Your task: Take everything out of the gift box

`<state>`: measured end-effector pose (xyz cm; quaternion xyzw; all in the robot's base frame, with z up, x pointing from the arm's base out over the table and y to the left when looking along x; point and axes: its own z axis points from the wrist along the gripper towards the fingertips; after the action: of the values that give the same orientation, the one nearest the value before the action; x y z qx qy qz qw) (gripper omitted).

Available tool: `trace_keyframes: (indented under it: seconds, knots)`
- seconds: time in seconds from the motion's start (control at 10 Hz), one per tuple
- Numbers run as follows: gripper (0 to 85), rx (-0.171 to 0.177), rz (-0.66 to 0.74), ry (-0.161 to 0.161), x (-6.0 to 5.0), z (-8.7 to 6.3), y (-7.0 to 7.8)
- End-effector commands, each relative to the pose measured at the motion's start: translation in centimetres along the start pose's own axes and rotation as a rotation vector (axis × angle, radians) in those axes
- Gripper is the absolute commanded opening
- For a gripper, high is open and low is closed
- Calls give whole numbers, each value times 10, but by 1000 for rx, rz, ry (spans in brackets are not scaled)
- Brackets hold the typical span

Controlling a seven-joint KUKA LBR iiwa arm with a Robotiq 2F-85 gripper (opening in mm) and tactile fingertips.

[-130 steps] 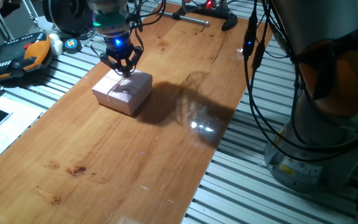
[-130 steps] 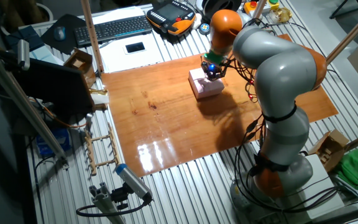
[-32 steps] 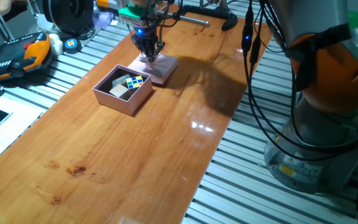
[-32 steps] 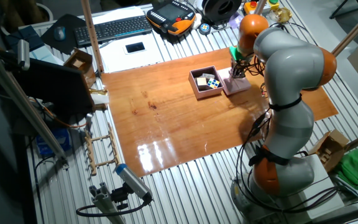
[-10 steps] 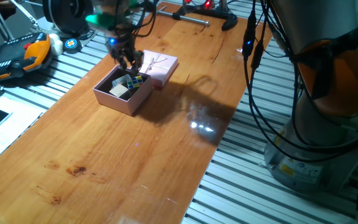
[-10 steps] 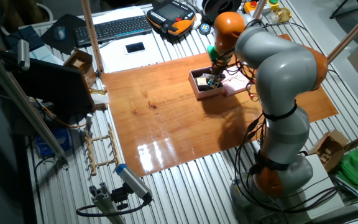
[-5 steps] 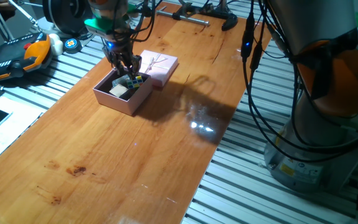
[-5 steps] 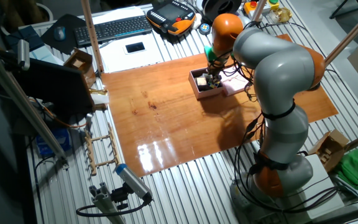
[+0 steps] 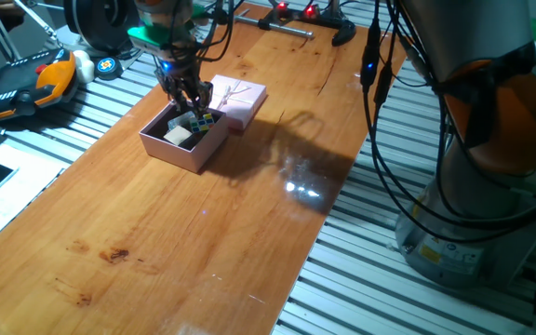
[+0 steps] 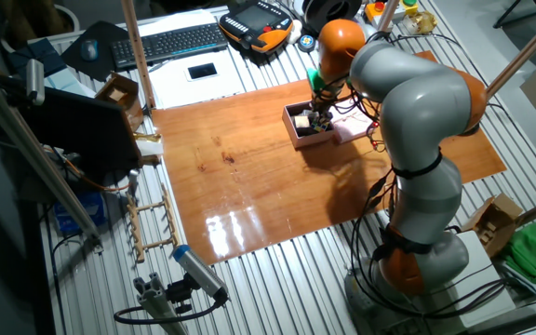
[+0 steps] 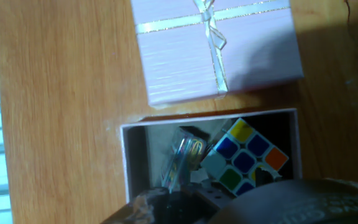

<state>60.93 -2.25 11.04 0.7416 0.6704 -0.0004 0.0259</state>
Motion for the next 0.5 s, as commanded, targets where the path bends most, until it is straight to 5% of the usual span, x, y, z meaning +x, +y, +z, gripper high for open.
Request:
trace_keyframes:
  seconds: [0.0,0.4]
  knots:
    - [450,0,4,-1,0,0,0]
    - [460,-17,8,-53,0,0,0]
